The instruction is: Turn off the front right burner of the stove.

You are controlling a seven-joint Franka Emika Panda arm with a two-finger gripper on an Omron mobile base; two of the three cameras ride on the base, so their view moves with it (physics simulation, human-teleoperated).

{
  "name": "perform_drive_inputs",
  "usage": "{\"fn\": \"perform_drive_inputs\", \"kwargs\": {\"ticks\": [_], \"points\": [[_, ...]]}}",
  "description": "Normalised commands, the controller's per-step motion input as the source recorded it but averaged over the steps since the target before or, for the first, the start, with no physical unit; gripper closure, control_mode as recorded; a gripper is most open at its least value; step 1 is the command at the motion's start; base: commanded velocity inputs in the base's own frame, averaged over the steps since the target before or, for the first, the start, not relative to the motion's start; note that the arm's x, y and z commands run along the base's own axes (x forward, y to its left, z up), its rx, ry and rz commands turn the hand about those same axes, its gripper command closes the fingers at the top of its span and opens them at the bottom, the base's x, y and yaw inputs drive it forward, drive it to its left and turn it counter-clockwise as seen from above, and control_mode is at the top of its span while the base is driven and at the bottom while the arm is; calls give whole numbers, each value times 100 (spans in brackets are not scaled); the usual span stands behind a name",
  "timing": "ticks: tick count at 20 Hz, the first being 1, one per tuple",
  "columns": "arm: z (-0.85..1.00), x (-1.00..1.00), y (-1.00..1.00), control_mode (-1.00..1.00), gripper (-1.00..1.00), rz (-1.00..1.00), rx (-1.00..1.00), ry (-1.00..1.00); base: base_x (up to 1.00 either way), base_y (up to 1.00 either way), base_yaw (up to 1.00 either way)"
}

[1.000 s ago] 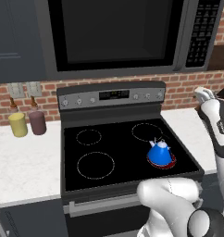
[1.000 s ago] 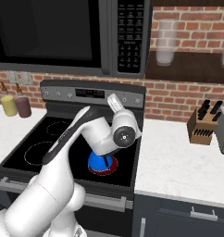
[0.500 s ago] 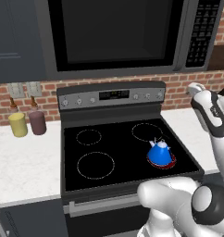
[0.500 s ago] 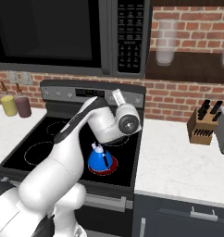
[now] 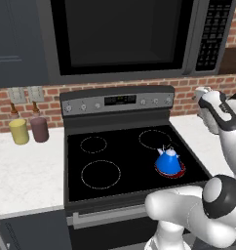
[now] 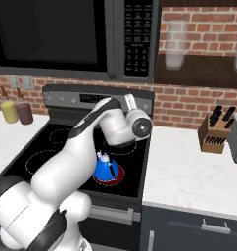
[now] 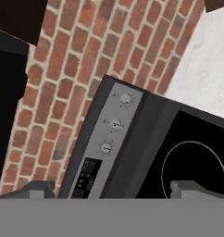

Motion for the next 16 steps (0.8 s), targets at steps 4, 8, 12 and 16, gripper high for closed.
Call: {"fn": "perform_drive_inputs", "kwargs": {"ticks": [4,8,12,16], "points": [[-20,27,0,-100,-100,0,7,-2,0,0,0],[-28,24,0,-100,-100,0,8,-7,0,0,0],[-16,31,0,-100,-100,0,3,-6,0,0,0],[0,31,1,-100,-100,0,0,-4,0,0,0]]}}
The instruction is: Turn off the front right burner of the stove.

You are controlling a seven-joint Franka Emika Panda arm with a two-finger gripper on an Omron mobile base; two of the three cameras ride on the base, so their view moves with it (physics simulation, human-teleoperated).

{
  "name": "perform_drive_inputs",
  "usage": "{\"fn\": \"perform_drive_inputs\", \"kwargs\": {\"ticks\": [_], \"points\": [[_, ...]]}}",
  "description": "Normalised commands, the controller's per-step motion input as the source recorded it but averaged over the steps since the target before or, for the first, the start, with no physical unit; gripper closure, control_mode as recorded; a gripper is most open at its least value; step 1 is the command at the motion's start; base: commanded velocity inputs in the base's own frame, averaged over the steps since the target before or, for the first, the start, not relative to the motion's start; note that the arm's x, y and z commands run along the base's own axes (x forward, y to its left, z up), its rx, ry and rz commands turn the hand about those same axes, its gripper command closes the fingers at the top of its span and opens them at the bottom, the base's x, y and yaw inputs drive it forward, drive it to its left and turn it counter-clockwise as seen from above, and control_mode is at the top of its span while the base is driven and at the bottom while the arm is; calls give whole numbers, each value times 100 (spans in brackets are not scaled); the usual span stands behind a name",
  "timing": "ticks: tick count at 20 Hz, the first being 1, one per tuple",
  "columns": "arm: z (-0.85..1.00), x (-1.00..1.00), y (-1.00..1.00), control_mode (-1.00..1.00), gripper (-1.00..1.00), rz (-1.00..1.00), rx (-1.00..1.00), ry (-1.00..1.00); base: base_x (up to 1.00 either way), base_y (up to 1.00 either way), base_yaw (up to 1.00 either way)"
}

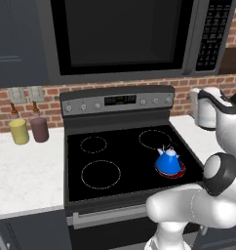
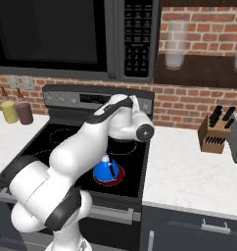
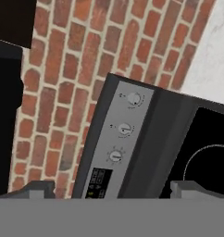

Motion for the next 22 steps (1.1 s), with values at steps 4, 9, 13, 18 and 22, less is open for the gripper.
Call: {"fn": "perform_drive_inputs", "kwargs": {"ticks": [4,9,13,18,22], "points": [[-5,34,1,-100,-100,0,2,0,0,0,0],[0,29,0,-100,-100,0,4,0,0,0,0],[0,21,0,-100,-100,0,9,0,0,0,0],[-3,14,0,-100,-100,0,6,0,0,0,0],[-14,9,0,-100,-100,0,0,-3,0,0,0]]}}
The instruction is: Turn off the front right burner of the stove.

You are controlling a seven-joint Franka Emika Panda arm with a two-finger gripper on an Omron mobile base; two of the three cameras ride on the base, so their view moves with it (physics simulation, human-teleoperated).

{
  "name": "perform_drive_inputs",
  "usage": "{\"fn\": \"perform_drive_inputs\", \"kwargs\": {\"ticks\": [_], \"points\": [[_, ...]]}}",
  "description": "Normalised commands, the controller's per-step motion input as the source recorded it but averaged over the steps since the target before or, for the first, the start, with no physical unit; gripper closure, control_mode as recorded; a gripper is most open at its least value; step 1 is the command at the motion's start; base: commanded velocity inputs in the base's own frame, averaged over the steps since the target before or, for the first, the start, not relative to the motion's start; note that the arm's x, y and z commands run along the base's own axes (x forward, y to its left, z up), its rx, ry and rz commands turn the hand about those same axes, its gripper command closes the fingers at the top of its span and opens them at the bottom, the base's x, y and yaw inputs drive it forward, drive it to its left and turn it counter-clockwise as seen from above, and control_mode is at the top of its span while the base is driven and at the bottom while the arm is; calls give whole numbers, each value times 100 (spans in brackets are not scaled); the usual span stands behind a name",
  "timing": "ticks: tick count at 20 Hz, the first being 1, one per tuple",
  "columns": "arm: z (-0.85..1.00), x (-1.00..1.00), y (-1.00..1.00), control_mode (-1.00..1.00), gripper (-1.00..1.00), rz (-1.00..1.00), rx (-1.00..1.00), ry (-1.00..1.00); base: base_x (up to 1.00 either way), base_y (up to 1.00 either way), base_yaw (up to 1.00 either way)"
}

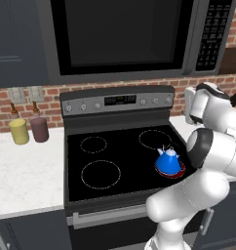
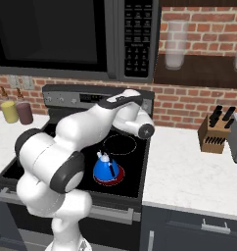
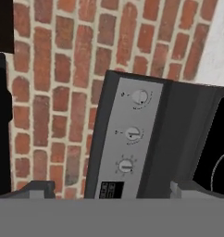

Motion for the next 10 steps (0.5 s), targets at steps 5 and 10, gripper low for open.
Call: {"fn": "perform_drive_inputs", "kwargs": {"ticks": [5,10], "points": [[-16,17,0,-100,-100,0,0,-4,0,0,0],[-11,24,0,-100,-100,0,0,-3,0,0,0]]}}
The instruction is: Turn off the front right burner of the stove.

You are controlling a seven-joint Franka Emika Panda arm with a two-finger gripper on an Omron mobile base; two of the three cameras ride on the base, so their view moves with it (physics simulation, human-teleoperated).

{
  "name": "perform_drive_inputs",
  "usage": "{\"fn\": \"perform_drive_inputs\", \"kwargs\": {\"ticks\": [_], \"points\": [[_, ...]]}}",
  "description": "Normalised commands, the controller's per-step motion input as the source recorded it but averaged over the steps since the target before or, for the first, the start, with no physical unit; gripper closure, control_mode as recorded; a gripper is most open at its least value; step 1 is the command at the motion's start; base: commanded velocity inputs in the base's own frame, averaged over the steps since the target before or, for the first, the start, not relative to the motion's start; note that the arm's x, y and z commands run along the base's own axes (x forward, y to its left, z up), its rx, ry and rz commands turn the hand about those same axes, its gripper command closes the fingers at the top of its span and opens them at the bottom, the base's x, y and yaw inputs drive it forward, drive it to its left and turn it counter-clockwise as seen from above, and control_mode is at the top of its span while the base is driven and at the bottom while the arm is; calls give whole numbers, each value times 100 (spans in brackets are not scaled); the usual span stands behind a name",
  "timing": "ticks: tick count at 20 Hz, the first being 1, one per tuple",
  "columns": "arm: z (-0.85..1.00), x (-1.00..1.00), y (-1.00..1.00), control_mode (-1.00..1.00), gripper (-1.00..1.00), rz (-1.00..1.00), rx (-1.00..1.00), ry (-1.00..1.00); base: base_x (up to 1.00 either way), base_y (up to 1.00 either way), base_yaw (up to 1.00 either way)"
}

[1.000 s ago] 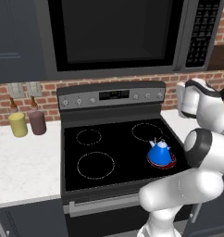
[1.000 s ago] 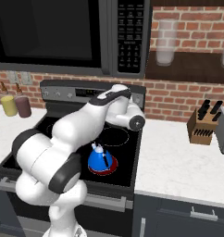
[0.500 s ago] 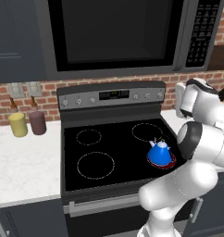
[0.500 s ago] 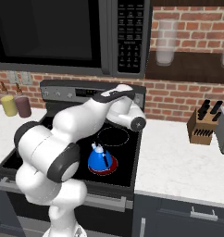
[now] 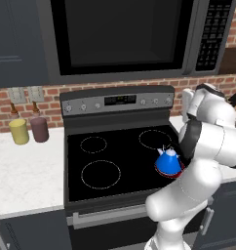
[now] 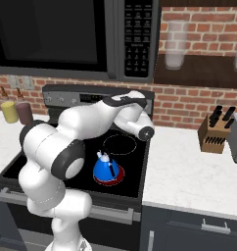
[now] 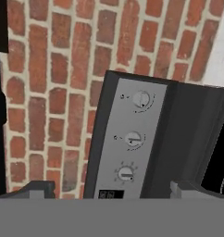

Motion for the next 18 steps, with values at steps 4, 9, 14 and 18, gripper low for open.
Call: {"fn": "perform_drive_inputs", "kwargs": {"ticks": [4,9,14,18], "points": [[-6,23,0,-100,-100,0,0,0,0,0,0],[0,14,0,-100,-100,0,0,0,0,0,0],[0,20,0,-100,-100,0,0,0,0,0,0],[-2,18,0,-100,-100,0,0,0,0,0,0]]}}
